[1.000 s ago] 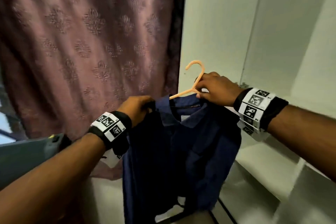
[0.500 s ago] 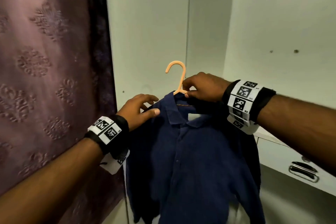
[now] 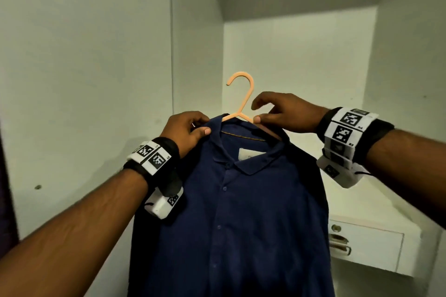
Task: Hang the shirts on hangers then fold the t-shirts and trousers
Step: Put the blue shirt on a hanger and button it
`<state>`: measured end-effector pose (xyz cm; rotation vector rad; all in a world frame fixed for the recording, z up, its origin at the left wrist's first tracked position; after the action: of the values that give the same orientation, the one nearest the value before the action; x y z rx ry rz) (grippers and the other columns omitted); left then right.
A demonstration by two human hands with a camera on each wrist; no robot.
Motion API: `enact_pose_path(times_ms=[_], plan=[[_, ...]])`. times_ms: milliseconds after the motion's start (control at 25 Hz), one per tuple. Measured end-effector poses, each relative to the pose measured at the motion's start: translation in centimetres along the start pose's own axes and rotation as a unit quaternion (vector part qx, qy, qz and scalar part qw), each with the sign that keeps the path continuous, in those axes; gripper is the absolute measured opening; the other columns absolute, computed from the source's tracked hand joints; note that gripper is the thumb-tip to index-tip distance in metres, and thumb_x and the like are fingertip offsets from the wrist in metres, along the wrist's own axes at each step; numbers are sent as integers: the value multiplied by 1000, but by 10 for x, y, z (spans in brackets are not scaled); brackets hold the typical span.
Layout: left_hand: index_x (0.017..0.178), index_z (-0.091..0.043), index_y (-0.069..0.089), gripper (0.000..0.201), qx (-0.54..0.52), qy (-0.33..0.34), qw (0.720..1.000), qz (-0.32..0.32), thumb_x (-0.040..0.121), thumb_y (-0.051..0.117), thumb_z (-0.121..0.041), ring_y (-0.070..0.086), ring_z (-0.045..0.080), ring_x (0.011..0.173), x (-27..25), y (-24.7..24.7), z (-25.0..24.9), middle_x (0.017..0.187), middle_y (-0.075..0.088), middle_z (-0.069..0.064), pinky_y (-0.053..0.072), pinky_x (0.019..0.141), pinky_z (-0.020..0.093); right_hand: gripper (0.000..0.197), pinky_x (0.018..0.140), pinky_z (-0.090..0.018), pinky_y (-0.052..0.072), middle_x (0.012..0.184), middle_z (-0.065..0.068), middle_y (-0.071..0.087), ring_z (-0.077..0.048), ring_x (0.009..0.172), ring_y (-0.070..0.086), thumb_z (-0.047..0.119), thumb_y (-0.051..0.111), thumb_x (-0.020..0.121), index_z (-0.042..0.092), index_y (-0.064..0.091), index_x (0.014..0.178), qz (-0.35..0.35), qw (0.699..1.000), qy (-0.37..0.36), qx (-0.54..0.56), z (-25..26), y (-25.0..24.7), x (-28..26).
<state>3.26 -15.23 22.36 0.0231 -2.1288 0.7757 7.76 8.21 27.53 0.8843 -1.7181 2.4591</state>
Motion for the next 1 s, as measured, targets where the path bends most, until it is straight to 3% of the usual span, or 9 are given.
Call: enact_pose_path(times_ms=[120,200,280,400,520,600,720,880,1000], plan=[[95,-14,66,11,-19,44,998,-42,85,67,-10,55,7,76,52,17,-6,87,62,-5,36,66,3,25,83,-40,52,113,-5,67,-20,90,66,33,49,99,23,57,121,52,984,140,96,-74,-36,-14],[95,-13,65,9,-27,53,996,-66,85,66,-11,55,12,78,90,29,-7,88,63,-2,39,70,13,28,85,-44,53,108,-15,68,-23,88,66,29,49,98,11,64,114,59,976,157,138,-108,-56,-21],[95,-13,64,9,-31,53,995,-78,86,65,-13,56,18,81,123,43,-10,89,64,2,41,75,25,23,86,-43,54,104,-15,70,-26,89,67,21,56,95,4,67,107,26,981,125,145,-127,-74,-15],[98,-17,64,12,-23,73,995,-71,87,65,-19,56,19,80,169,64,-23,87,63,1,38,72,25,15,87,-39,54,97,-6,73,-22,92,69,16,59,94,10,71,100,-103,989,91,48,-150,-108,5],[103,-21,67,17,-41,113,989,-86,86,66,-20,56,15,77,218,69,-47,86,62,-2,37,70,22,16,89,-33,51,100,3,71,-14,95,65,19,60,93,14,71,104,-197,974,81,-76,-160,-150,27],[104,-25,67,21,-68,144,982,-98,85,68,-19,56,8,73,255,73,-67,86,63,-1,39,68,18,19,84,-27,46,102,3,69,-13,96,61,22,61,93,16,70,108,-217,959,72,-170,-161,-176,44],[108,-30,67,28,-97,209,968,-103,84,69,-16,55,2,71,301,91,-97,86,63,-4,37,66,7,19,80,-27,46,99,0,69,-15,92,61,23,61,93,14,70,106,-245,940,67,-228,-164,-204,68],[93,-23,71,12,-113,227,963,-93,82,71,-17,60,13,81,352,111,-89,84,67,-5,41,72,19,18,77,-26,44,99,-2,70,-18,93,62,19,60,93,11,71,104,-279,913,105,-279,-178,-234,82],[89,-23,69,8,-90,223,969,-61,83,71,-20,60,12,82,388,130,-69,80,64,-9,40,68,12,18,81,-30,46,101,-5,70,-21,94,63,18,59,93,13,71,104,-295,885,133,-335,-189,-250,100]])
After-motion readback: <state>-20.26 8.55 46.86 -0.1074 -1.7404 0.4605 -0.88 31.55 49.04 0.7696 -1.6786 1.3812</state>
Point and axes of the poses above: each hand's wrist, its own x-axis towards the middle knuckle, its own y-axis out of the palm, z = x × y, the point moved 4 cm from there along x, towards the middle knuckle
